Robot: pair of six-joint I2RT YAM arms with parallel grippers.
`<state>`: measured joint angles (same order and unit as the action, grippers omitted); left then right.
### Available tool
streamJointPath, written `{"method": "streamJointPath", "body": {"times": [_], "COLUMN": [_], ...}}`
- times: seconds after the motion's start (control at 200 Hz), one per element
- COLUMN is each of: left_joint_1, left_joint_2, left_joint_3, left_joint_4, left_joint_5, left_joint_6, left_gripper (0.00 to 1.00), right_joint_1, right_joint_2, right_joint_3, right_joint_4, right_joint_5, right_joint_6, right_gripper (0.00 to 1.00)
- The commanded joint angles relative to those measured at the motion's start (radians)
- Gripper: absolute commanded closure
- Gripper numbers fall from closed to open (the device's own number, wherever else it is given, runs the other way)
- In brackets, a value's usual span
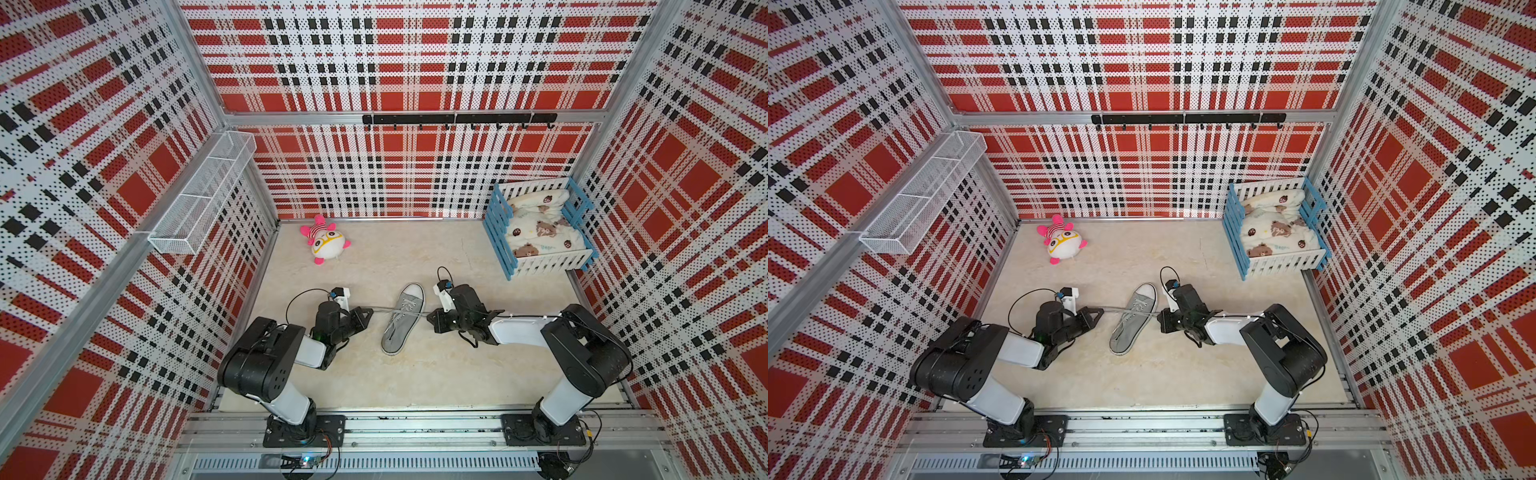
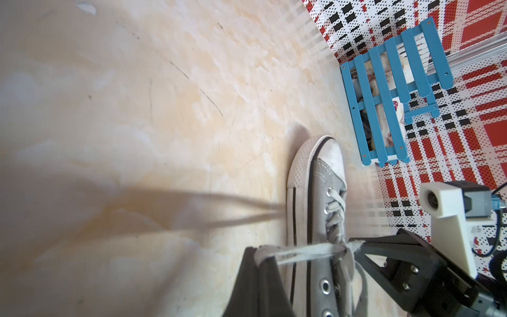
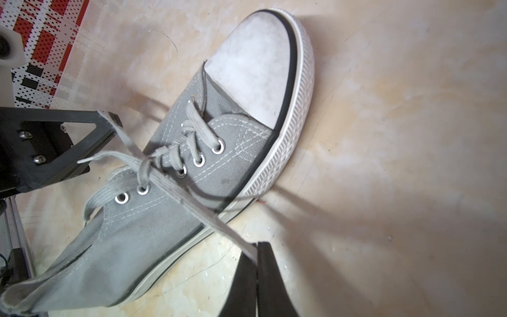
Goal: Tie the shoes
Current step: Tie the shoelace on the shoe.
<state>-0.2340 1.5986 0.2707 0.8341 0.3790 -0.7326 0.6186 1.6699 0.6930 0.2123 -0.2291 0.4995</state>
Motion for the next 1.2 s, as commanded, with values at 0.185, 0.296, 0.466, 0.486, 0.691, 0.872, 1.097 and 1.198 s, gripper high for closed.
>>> {"method": "streamJointPath", "body": {"times": [0.185,0.296,0.466,0.486,0.691,0.872,1.097,1.198], "left_joint_1": [0.044,0.040,-0.021,-0.045,-0.081,-0.070,-0.072,-0.085], "left_joint_2": [-0.027,-0.037,-0.085,-0.090,-0.138,-0.212,-0.327,-0.388], "left_joint_3": [-0.008,-0.010,0.007,0.011,0.000,-0.010,-0.001,0.005], "left_joint_4": [-0.063,-0.063,-0.061,-0.061,-0.063,-0.146,-0.315,-0.411], "left_joint_5": [-0.167,-0.168,-0.112,-0.107,-0.081,-0.132,-0.288,-0.402], "left_joint_6": [0.032,0.030,0.025,0.024,0.004,0.035,0.104,0.148], "left_gripper": [1.00,1.00,1.00,1.00,0.80,0.64,0.53,0.48], "right_joint_1": [-0.018,-0.020,-0.019,-0.019,-0.033,-0.061,-0.070,-0.037], "right_joint_2": [0.007,0.027,0.027,0.026,-0.040,-0.143,-0.216,-0.179], "right_joint_3": [-0.037,-0.032,-0.015,-0.010,0.024,0.012,-0.021,-0.014], "right_joint_4": [-0.072,-0.060,-0.003,0.001,-0.044,-0.134,-0.127,-0.070], "right_joint_5": [0.083,0.072,-0.023,-0.036,-0.112,-0.142,-0.165,-0.146], "right_joint_6": [0.023,0.023,0.000,-0.002,-0.052,-0.095,-0.075,-0.036], "right_gripper": [1.00,1.00,1.00,1.00,0.84,0.56,0.41,0.37]}}
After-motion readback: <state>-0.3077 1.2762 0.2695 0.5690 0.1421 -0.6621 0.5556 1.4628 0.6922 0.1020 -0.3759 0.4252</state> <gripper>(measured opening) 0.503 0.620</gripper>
